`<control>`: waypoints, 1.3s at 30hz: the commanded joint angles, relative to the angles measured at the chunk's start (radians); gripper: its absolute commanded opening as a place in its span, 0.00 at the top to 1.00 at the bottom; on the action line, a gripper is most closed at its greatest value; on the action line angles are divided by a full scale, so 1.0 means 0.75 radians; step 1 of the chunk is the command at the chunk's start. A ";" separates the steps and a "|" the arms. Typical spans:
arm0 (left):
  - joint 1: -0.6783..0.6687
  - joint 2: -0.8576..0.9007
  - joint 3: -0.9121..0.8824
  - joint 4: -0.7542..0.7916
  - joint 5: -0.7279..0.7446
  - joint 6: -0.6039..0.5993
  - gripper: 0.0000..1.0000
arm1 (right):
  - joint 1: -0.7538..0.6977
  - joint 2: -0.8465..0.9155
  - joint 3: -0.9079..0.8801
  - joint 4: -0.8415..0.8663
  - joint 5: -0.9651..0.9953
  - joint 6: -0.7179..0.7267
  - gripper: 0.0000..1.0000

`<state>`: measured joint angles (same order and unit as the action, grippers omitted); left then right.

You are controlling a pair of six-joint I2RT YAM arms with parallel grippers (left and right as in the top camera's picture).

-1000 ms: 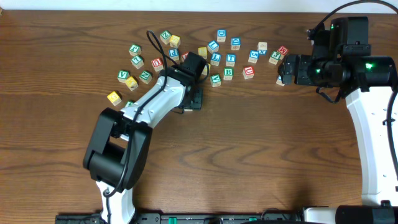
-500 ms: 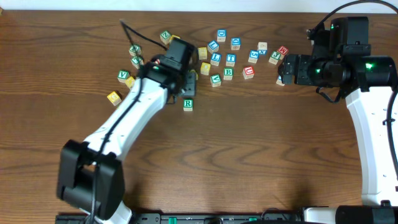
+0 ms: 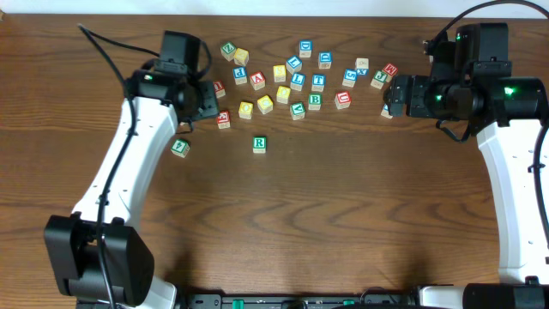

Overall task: Spell out ROBOT
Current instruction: 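Withdraw the left gripper up and back toward the left, then move the right gripper over the pile and grasp the yellow O block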

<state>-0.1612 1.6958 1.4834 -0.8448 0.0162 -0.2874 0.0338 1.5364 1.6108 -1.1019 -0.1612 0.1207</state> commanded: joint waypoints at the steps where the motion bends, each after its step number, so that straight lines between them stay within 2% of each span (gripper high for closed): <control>1: 0.039 -0.026 0.103 -0.076 -0.014 0.013 0.43 | -0.008 0.003 0.015 0.003 -0.004 -0.018 0.01; 14: 0.043 -0.026 0.226 -0.193 -0.014 0.013 0.43 | -0.008 0.003 0.015 0.003 -0.004 -0.018 0.01; 23: 0.043 -0.026 0.397 -0.295 -0.014 0.013 0.43 | -0.008 0.003 0.015 0.023 -0.015 -0.011 0.01; 28: 0.043 -0.023 0.404 -0.305 -0.014 0.013 0.44 | -0.008 0.003 0.015 0.066 -0.031 0.072 0.01; 39: 0.043 -0.022 0.404 -0.303 -0.083 0.013 0.43 | 0.086 0.087 0.015 0.168 -0.073 0.126 0.04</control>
<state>-0.1326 1.6905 1.7679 -1.0691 -0.0196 -0.2874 0.0746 1.5623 1.6112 -0.9848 -0.2012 0.1791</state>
